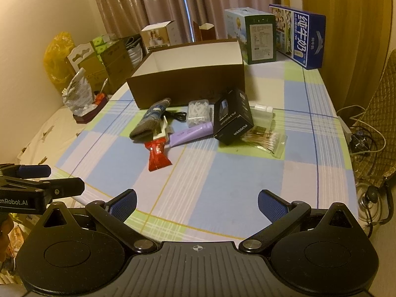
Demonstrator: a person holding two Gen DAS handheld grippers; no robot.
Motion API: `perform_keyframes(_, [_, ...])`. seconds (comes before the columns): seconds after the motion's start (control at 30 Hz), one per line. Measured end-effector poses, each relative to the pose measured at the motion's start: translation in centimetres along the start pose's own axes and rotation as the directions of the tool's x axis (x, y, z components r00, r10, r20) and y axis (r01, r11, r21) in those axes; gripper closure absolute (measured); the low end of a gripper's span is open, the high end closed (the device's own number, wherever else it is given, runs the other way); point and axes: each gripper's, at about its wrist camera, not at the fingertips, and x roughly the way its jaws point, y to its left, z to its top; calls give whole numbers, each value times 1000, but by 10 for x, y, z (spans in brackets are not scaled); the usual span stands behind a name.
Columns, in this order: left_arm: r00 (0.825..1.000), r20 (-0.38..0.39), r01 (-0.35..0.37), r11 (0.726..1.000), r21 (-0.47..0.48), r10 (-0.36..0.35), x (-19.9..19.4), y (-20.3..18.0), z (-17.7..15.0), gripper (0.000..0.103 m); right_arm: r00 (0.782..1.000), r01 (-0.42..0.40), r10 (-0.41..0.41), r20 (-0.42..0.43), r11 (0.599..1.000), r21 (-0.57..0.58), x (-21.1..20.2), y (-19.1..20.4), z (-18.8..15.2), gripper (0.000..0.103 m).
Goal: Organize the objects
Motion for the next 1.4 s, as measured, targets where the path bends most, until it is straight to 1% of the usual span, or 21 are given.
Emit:
perform_keyframes(0.8, [1000, -20, -23, 999, -39, 22, 20, 6, 19, 1, 1000, -11, 11, -26, 1000, -12, 24, -10, 22, 2])
perform_keyframes(1.1, [999, -30, -30, 998, -48, 28, 34, 5, 30, 1, 999, -17, 16, -35, 1000, -14, 34, -17, 32, 2])
perform_keyframes(1.4, [999, -43, -32, 998, -53, 30, 52, 0, 43, 1, 999, -18, 18, -44, 1000, -1, 47, -32, 44, 2])
